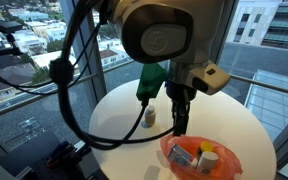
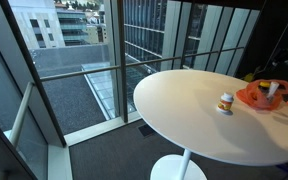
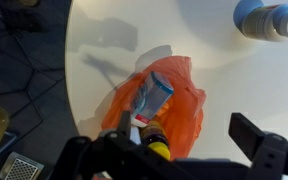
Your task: Take out the blue and white item from the plastic, then place it on the table
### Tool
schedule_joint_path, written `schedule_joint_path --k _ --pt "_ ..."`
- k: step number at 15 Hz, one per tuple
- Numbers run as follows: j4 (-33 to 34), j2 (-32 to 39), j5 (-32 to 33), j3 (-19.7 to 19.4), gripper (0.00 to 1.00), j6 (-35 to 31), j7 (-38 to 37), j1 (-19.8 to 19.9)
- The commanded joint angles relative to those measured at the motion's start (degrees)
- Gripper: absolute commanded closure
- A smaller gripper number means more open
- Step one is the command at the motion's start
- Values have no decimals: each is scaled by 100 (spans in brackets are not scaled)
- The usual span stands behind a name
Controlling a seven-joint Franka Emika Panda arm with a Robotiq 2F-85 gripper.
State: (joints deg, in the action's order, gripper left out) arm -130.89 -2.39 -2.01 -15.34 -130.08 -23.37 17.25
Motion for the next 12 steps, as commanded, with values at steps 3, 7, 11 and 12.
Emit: schedule_joint_path --k 3,7,11,12 --pt "535 851 -185 -309 0 -41 -278 164" --pt "612 1266 -149 -450 0 -104 -588 134" --pt "660 1629 -219 -448 0 -170 -901 55" --pt "690 1719 -249 -438 0 -194 -950 31"
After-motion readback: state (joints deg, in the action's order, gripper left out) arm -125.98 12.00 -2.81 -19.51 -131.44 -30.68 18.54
